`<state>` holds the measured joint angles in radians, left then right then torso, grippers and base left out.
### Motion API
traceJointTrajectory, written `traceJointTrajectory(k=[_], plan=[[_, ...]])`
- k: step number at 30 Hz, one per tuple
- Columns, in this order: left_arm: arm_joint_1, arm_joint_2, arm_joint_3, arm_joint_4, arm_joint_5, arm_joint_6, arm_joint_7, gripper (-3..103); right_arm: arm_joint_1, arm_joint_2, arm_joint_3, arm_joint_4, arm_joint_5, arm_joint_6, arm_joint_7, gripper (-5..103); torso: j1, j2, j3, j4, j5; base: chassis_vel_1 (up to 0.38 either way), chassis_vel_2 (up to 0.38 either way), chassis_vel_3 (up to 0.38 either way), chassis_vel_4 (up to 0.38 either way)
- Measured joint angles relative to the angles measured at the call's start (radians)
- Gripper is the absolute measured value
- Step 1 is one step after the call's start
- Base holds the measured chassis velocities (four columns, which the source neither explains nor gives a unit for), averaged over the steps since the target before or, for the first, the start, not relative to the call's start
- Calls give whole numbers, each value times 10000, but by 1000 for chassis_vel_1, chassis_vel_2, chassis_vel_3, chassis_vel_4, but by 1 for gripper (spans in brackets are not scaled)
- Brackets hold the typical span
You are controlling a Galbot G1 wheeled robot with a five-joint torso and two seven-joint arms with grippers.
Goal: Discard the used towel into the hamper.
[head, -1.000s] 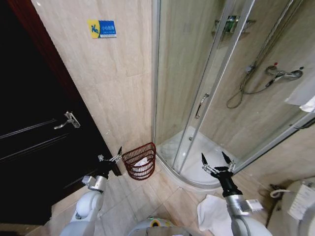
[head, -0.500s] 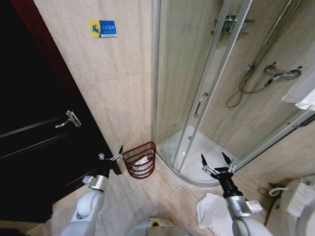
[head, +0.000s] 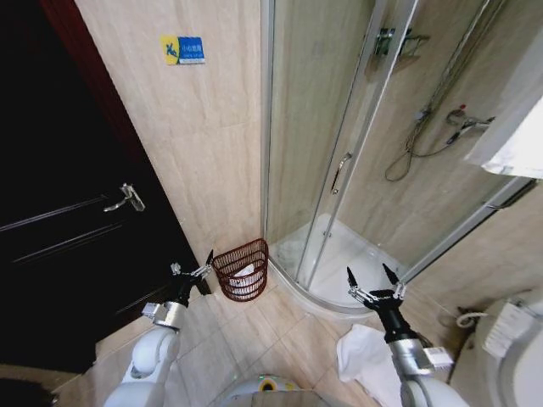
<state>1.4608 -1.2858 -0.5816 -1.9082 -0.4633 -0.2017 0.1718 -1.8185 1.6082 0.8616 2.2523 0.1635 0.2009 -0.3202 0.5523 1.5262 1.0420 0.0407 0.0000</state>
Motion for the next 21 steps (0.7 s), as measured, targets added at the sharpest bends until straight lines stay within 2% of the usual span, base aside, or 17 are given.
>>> traceJointTrajectory(k=[11, 21], plan=[[-51, -67, -87, -164, 9, -91, 74, 100, -58, 0, 21, -2, 42, 89, 0, 100, 23, 53, 26, 0, 1, 61, -60, -69, 47], [37, -93, -115, -203, 154, -238, 106, 100, -132, 0, 27, 3, 113, 171, -1, 100, 258, 542, 286, 0, 1, 6, -5, -11, 8]])
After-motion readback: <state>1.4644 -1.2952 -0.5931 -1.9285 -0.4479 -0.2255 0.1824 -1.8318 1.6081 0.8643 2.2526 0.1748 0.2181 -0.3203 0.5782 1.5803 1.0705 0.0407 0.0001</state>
